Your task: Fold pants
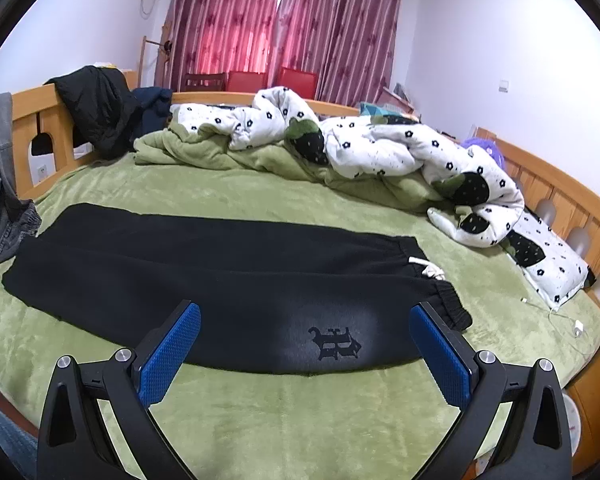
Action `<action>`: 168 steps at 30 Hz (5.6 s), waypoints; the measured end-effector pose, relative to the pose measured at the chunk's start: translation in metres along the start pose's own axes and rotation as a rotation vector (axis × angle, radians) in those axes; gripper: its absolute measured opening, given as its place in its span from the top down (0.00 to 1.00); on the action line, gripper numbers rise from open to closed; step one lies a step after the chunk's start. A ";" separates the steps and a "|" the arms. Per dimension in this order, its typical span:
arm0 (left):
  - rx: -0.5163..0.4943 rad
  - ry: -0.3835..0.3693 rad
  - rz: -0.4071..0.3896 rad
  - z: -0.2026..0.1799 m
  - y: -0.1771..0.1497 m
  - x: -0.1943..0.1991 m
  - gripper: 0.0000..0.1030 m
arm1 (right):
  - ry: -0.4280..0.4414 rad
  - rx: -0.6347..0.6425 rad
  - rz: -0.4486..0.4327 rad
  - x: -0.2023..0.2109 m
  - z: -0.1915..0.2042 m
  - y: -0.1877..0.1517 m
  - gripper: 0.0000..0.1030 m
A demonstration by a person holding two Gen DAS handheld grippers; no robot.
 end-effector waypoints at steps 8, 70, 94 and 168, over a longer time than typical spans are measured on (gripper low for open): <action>-0.014 -0.014 -0.029 0.014 0.009 0.034 0.00 | 0.091 -0.096 -0.030 0.046 -0.022 0.021 0.01; 0.440 -0.207 0.055 0.172 0.019 -0.207 0.87 | 0.295 -0.406 0.148 -0.220 -0.110 -0.032 0.86; 0.328 -0.117 0.184 0.125 0.098 -0.350 0.39 | 0.222 -0.330 0.193 -0.388 -0.094 0.064 0.59; 0.134 0.011 0.306 0.108 -0.141 -0.100 0.35 | 0.156 -0.783 0.212 -0.121 -0.278 -0.213 0.38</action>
Point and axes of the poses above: each gripper's, at about its wrist camera, not at the fingertips, and x roughly against the way its jaws point, z to its left, y to its top, the point moved 7 cm from there along -x, roughly the way its jaws point, and after that the axes turned 4 degrees about z, right-handed, at the moved point
